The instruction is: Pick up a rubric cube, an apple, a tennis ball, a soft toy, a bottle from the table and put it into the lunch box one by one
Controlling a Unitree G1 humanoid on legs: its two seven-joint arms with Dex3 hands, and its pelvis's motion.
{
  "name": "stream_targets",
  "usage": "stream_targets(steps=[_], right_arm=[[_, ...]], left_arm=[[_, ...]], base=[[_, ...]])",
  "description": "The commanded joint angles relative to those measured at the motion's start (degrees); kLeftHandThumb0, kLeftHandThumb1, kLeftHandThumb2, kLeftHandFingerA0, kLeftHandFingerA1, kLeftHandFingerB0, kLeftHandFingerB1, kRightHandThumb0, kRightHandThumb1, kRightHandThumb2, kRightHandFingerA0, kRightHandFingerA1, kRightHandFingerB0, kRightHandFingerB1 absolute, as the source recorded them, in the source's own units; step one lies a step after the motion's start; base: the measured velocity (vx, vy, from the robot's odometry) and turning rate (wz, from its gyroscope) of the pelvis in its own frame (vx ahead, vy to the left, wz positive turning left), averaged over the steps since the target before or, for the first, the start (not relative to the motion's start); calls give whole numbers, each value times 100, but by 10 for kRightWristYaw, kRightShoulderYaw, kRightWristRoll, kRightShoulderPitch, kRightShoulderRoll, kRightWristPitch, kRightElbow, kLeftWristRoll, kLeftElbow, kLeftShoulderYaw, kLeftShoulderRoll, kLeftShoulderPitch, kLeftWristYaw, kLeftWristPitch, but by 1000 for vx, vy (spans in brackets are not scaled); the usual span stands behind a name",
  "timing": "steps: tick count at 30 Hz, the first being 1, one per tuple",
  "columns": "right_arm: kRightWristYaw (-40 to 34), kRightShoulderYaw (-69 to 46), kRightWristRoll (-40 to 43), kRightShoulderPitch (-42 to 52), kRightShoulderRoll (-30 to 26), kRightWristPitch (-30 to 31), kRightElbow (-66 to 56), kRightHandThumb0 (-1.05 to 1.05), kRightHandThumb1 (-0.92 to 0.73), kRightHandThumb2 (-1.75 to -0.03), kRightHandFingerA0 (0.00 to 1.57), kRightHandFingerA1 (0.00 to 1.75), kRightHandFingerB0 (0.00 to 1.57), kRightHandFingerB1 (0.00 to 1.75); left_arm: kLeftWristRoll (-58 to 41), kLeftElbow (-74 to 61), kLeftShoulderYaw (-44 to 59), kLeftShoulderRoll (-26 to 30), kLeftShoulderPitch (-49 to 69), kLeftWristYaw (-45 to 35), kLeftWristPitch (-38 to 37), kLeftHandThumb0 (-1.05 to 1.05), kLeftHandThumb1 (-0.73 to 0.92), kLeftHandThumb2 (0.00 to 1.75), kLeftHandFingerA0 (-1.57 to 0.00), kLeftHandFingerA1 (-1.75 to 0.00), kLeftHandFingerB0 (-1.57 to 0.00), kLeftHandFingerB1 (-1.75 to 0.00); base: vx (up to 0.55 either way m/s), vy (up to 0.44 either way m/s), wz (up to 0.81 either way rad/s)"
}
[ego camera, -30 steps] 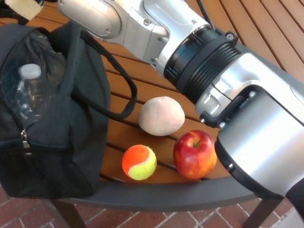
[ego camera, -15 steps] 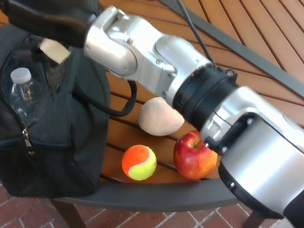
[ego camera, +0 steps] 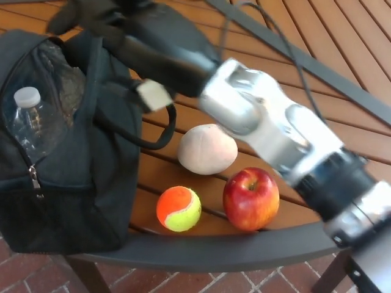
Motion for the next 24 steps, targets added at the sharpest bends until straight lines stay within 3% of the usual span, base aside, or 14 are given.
stream_targets(steps=[1,2,6,7,8,11,12,14,15,18,19,22,23,24], right_arm=[[136,-78,27,134,-123,103,-237,-15,-68,-69,57,71,67,52],[151,-94,26,154,-132,129,-283,-32,-69,-60,39,56,47,39],[175,-117,23,185,-147,170,-353,-32,-69,-60,39,56,47,39],[205,-120,16,210,-157,204,-387,-56,-69,-60,26,51,35,32],[244,-125,6,243,-170,248,-431,-56,-69,-60,26,51,35,32],[256,-125,3,252,-173,265,-448,-56,-69,-60,26,51,35,32],[274,-121,1,261,-181,277,-454,-62,-70,-61,15,49,27,30],[303,-113,-3,275,-194,302,-469,-62,-70,-61,15,49,27,30],[319,-109,4,283,-203,311,-464,-36,-45,-102,5,54,0,48],[344,-102,16,294,-218,329,-458,-36,-45,-102,5,54,0,48],[347,-99,17,302,-219,339,-456,-76,-56,-90,5,38,15,43],[351,-96,18,314,-220,353,-453,-76,-56,-90,5,38,15,43],[355,-93,18,320,-223,357,-452,-70,-73,-61,3,38,21,29],[357,-91,18,325,-224,360,-450,-70,-73,-61,3,38,21,29]], left_arm=[[5,6,-4,-28,2,4,-15,-9,64,84,-106,-107,-96,-104],[5,6,-4,-25,2,5,-14,-10,66,85,-102,-107,-95,-105],[7,4,-5,-22,2,8,-12,-10,66,85,-102,-107,-95,-105],[7,5,-4,-19,2,5,-12,-10,65,82,-105,-103,-99,-102],[6,6,-3,-16,2,1,-13,-10,65,82,-105,-103,-99,-102],[6,6,-3,-16,1,1,-13,-10,65,82,-105,-103,-99,-102],[4,5,-2,-16,2,-1,-14,-9,63,83,-105,-104,-98,-103],[2,3,0,-18,3,-3,-15,-9,63,83,-105,-104,-98,-103],[3,3,-1,-17,2,-3,-15,-9,63,85,-105,-104,-98,-103],[5,2,-2,-15,2,-4,-15,-9,63,85,-105,-104,-98,-103],[3,3,0,-15,2,-3,-15,-10,62,87,-104,-106,-97,-104],[1,3,2,-15,3,-1,-14,-10,62,87,-104,-106,-97,-104],[1,3,2,-15,3,-2,-15,-9,60,87,-108,-105,-98,-105],[1,3,2,-15,4,-3,-16,-9,60,87,-108,-105,-98,-105]], base=[[0,0,0],[0,0,0],[0,0,0],[0,0,0],[0,0,0],[0,0,0],[0,0,0],[0,0,0],[0,0,0],[0,0,0],[0,0,0],[0,0,0],[0,0,0],[0,0,0]])
